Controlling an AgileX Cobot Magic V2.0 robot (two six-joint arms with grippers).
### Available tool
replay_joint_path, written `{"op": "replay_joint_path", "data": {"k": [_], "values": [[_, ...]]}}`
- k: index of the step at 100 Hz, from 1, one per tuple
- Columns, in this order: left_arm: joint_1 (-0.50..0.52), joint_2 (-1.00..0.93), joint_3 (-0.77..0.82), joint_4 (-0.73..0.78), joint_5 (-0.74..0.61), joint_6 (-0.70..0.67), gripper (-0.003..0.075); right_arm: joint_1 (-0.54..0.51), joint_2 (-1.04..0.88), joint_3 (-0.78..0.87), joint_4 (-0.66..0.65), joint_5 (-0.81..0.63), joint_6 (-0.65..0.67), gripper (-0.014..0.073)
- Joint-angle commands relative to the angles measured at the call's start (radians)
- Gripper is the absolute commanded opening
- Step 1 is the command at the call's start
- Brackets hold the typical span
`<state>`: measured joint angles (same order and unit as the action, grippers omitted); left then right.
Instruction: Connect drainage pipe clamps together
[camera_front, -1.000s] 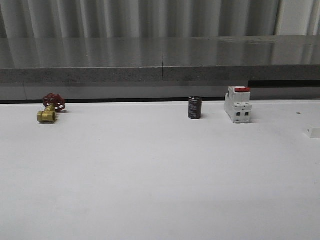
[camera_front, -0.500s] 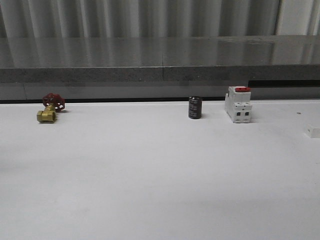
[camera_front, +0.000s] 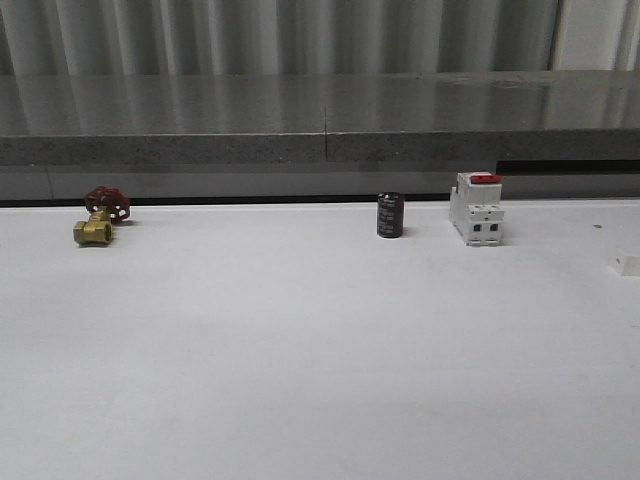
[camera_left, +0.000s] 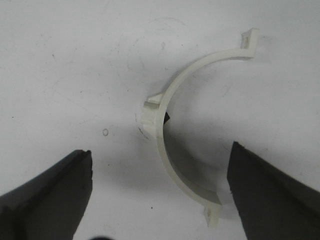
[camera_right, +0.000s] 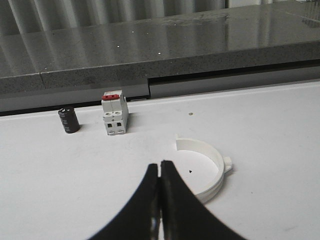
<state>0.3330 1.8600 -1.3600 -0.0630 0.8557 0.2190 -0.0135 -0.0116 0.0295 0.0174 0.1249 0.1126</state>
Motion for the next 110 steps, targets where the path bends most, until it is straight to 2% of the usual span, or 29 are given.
{"op": "replay_joint_path", "data": {"k": [1, 38, 110], "values": [[0.003, -0.021, -0.035, -0.017, -0.063, 0.003, 0.0547, -0.005, -0.018, -0.02, -0.011, -0.088, -0.004, -0.0067], [0.003, 0.07, -0.048, -0.04, -0.127, 0.058, 0.0546, -0.005, -0.018, -0.02, -0.011, -0.088, -0.004, -0.0067], [0.003, 0.137, -0.077, -0.042, -0.102, 0.083, 0.0546, -0.005, -0.018, -0.02, -0.011, -0.088, -0.004, -0.0067]]}}
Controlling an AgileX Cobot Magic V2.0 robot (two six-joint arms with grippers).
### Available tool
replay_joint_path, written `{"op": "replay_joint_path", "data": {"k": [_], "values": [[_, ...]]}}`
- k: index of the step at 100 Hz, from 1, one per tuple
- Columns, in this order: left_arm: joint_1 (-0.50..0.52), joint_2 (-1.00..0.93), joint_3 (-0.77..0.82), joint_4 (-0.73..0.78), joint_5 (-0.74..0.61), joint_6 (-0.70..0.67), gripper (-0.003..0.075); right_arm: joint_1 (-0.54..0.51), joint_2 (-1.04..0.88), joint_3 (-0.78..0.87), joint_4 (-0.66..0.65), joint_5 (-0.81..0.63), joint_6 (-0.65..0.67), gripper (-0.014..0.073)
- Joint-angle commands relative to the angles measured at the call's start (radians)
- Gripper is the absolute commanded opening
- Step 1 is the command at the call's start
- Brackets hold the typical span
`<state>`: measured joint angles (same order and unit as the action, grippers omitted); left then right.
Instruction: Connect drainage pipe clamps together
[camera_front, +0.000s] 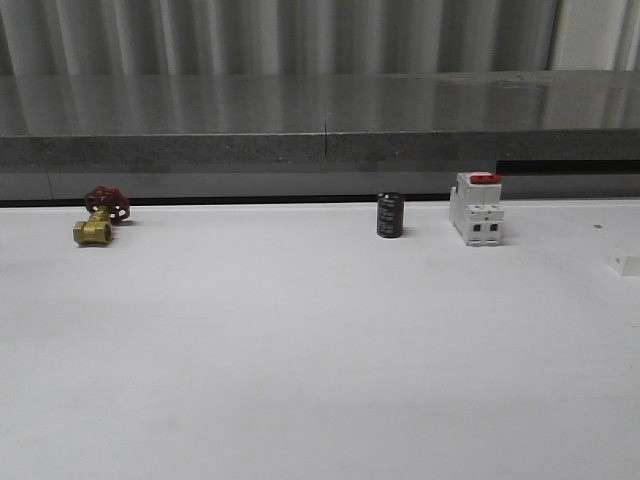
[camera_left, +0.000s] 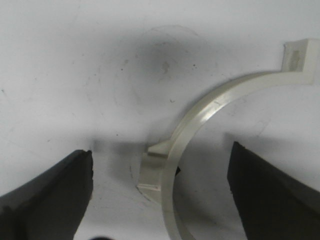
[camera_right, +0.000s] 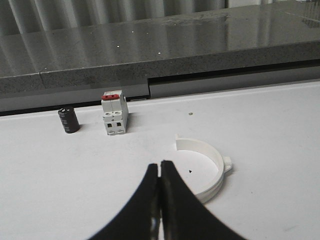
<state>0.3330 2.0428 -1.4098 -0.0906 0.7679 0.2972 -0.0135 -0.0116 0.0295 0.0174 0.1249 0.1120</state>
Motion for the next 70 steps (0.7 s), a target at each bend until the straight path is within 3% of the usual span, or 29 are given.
{"op": "replay_joint_path", "data": {"k": [1, 35, 70], "values": [[0.003, -0.046, -0.027, -0.015, -0.014, 0.005, 0.0546, -0.005, -0.018, -0.02, -0.011, -0.088, -0.004, -0.0067], [0.003, -0.046, -0.027, -0.02, -0.005, 0.005, 0.0522, -0.005, -0.018, -0.02, -0.011, -0.088, -0.004, -0.0067], [0.003, -0.046, -0.027, -0.02, 0.019, 0.005, 0.014, -0.005, -0.018, -0.02, -0.011, -0.088, -0.004, -0.0067]]}}
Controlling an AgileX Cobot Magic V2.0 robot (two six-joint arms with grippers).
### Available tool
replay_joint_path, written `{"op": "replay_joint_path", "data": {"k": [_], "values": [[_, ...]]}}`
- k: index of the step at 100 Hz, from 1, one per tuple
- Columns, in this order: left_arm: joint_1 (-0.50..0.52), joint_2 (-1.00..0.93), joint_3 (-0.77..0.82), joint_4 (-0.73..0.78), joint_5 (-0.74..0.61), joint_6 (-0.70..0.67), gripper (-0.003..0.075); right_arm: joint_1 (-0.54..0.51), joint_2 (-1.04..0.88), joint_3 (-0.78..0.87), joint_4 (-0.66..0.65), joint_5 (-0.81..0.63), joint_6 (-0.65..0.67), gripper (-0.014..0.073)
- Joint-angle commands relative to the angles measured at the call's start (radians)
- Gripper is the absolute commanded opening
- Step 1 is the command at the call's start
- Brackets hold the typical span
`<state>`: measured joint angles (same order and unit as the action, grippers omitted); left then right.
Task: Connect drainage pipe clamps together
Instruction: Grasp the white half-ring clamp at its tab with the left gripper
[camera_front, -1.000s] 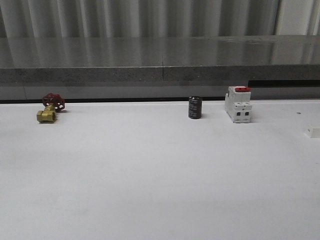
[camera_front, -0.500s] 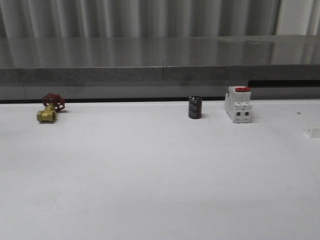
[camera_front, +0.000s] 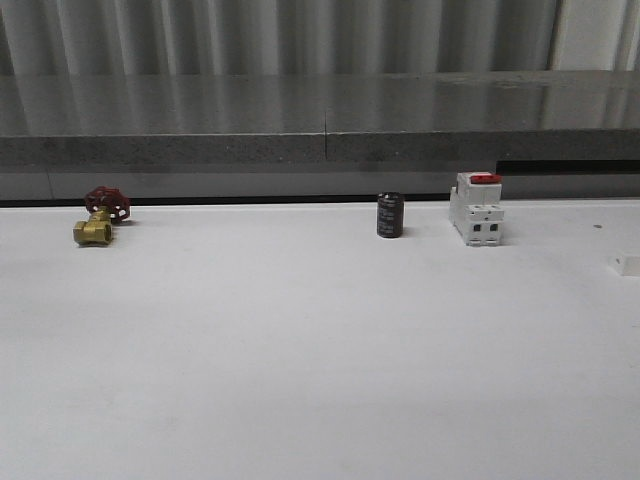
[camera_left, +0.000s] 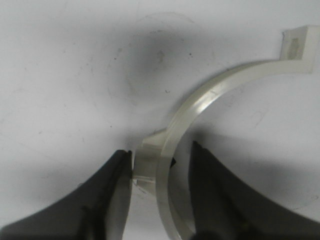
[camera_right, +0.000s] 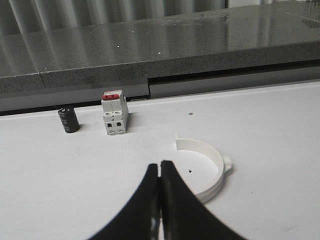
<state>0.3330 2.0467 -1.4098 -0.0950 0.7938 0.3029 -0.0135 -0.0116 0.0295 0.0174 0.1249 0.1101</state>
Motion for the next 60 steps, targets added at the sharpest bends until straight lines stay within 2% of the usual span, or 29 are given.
{"op": "replay_joint_path", "data": {"k": [1, 11, 30, 47, 60], "values": [[0.003, -0.049, -0.027, -0.016, -0.007, -0.001, 0.013, -0.005, -0.018, -0.02, -0.011, -0.088, -0.002, -0.0067], [0.003, -0.049, -0.027, -0.016, -0.005, -0.001, 0.0101, -0.005, -0.018, -0.02, -0.011, -0.088, -0.002, -0.0067], [0.003, -0.053, -0.03, -0.042, 0.017, -0.001, 0.0101, -0.005, -0.018, -0.02, -0.011, -0.088, -0.002, -0.0067], [0.001, -0.092, -0.045, -0.117, 0.086, -0.001, 0.0101, -0.005, -0.018, -0.02, -0.011, -0.088, -0.002, -0.0067], [-0.038, -0.16, -0.045, -0.129, 0.143, -0.014, 0.0101, -0.005, -0.018, -0.02, -0.011, -0.088, -0.002, -0.0067]]}}
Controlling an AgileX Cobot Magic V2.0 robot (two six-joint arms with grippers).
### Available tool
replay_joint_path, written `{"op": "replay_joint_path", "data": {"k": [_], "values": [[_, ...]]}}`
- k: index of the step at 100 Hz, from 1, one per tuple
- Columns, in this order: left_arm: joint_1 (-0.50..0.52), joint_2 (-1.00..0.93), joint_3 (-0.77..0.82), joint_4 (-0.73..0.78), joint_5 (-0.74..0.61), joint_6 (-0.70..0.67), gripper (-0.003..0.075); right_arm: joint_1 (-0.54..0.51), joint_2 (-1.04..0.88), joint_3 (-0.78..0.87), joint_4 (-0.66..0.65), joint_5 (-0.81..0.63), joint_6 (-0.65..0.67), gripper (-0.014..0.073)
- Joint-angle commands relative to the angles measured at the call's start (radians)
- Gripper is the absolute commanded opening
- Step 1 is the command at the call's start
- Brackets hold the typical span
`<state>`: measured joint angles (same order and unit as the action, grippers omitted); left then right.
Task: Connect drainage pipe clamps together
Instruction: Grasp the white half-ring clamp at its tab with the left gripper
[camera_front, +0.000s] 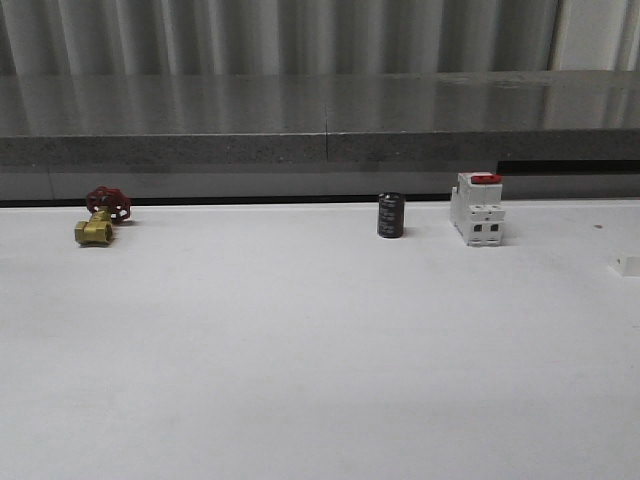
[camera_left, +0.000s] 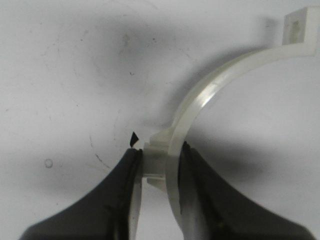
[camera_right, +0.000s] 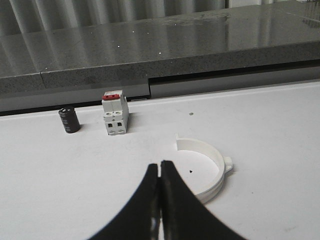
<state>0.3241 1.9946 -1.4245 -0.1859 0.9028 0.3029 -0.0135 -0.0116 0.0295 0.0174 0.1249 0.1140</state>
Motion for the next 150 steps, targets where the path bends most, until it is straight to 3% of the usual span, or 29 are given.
{"op": "replay_joint_path", "data": {"k": [1, 30, 56, 75, 102, 150], "values": [[-0.032, -0.111, -0.03, -0.038, 0.04, -0.018, 0.0101, -0.005, -0.018, -0.02, -0.011, -0.088, -0.006, -0.0067], [-0.274, -0.214, -0.028, -0.027, 0.112, -0.212, 0.0101, -0.005, -0.018, -0.02, -0.011, -0.088, -0.006, -0.0067], [-0.569, -0.176, -0.028, 0.073, 0.063, -0.408, 0.0101, -0.005, -0.018, -0.02, -0.011, -0.088, -0.006, -0.0067], [-0.699, -0.131, -0.028, 0.106, -0.007, -0.539, 0.0101, -0.005, -0.018, -0.02, -0.011, -0.088, -0.006, -0.0067], [-0.764, -0.081, -0.028, 0.113, -0.055, -0.614, 0.0101, -0.005, -0.018, -0.02, -0.011, -0.088, -0.006, -0.0067], [-0.786, -0.015, -0.028, 0.154, -0.082, -0.684, 0.0101, -0.005, -0.018, -0.02, -0.011, -0.088, -0.006, -0.0067]]}}
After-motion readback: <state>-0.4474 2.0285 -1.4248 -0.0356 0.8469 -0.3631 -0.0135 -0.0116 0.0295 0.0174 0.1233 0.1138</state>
